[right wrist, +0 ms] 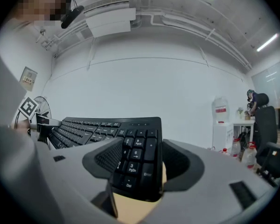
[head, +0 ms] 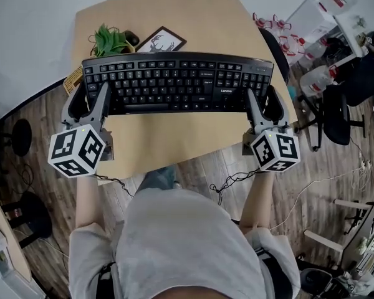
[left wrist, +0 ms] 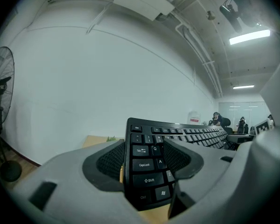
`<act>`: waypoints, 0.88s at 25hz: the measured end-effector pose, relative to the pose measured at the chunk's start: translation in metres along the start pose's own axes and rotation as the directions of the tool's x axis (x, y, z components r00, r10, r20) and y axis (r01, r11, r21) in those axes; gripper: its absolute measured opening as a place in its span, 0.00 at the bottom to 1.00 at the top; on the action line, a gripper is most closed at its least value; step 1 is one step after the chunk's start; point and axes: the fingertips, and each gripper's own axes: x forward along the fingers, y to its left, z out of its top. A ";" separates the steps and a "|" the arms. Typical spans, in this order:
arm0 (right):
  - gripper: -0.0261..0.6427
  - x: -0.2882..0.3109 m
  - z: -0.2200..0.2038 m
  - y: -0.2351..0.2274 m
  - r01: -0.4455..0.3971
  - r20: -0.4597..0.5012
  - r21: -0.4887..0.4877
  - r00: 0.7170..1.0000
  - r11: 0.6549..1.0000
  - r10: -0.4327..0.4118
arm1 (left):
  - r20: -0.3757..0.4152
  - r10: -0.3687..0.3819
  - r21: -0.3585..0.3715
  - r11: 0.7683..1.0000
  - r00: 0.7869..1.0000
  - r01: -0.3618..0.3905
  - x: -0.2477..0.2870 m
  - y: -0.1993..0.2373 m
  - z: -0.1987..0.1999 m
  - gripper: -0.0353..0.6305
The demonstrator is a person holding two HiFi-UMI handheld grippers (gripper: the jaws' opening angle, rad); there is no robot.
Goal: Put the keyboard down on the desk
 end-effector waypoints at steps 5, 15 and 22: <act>0.42 0.023 -0.030 -0.011 0.017 -0.071 0.018 0.997 1.000 -0.016 | -0.072 -0.006 -0.014 1.000 0.997 0.005 0.033 0.007 -0.026 0.42; 0.42 0.047 -0.095 -0.024 0.044 -0.219 0.048 0.975 0.998 -0.033 | -0.219 -0.011 -0.053 0.999 0.976 -0.001 0.074 0.020 -0.091 0.43; 0.42 0.062 -0.145 -0.024 0.051 -0.320 0.072 0.947 0.996 -0.026 | -0.320 -0.005 -0.078 0.997 0.947 -0.021 0.090 0.035 -0.139 0.42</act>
